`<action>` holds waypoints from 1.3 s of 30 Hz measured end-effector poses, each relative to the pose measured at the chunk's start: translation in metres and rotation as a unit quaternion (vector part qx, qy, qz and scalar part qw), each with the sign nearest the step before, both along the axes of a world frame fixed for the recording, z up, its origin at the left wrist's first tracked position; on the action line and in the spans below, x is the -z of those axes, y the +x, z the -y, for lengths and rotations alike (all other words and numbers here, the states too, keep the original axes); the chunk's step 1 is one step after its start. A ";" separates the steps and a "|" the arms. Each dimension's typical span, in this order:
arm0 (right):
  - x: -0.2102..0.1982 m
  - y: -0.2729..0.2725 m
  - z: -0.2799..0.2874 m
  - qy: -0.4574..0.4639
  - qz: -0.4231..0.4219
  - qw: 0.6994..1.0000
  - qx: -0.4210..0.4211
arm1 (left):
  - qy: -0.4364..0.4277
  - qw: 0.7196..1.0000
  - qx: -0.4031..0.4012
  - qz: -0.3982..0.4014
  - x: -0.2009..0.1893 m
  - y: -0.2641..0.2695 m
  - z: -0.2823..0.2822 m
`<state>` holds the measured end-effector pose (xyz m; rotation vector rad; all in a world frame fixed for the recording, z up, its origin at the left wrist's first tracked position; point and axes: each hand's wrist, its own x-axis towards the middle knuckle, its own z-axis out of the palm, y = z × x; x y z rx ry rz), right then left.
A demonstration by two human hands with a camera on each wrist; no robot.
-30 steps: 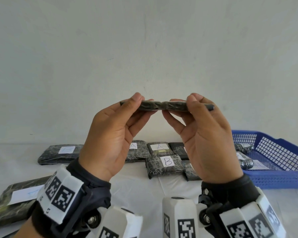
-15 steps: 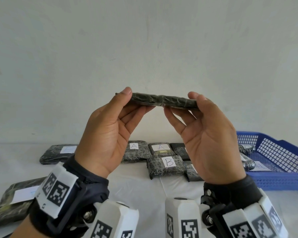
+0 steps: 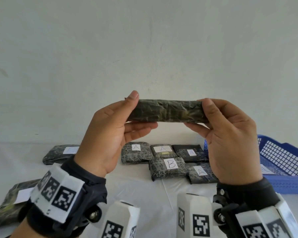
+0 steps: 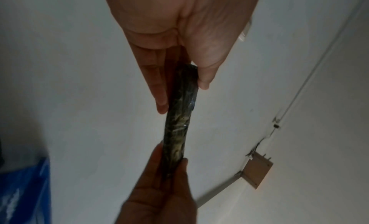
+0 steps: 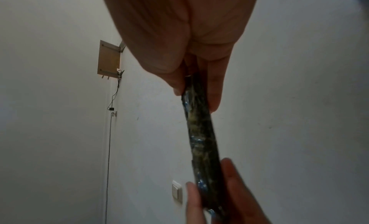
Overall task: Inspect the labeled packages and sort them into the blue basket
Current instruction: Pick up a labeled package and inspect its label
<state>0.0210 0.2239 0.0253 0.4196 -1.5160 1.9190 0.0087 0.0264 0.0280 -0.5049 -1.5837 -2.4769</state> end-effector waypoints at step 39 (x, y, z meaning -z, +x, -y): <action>-0.002 0.003 0.009 0.073 0.075 0.989 0.107 | -0.130 0.981 -0.025 -0.141 0.020 -0.008 -0.014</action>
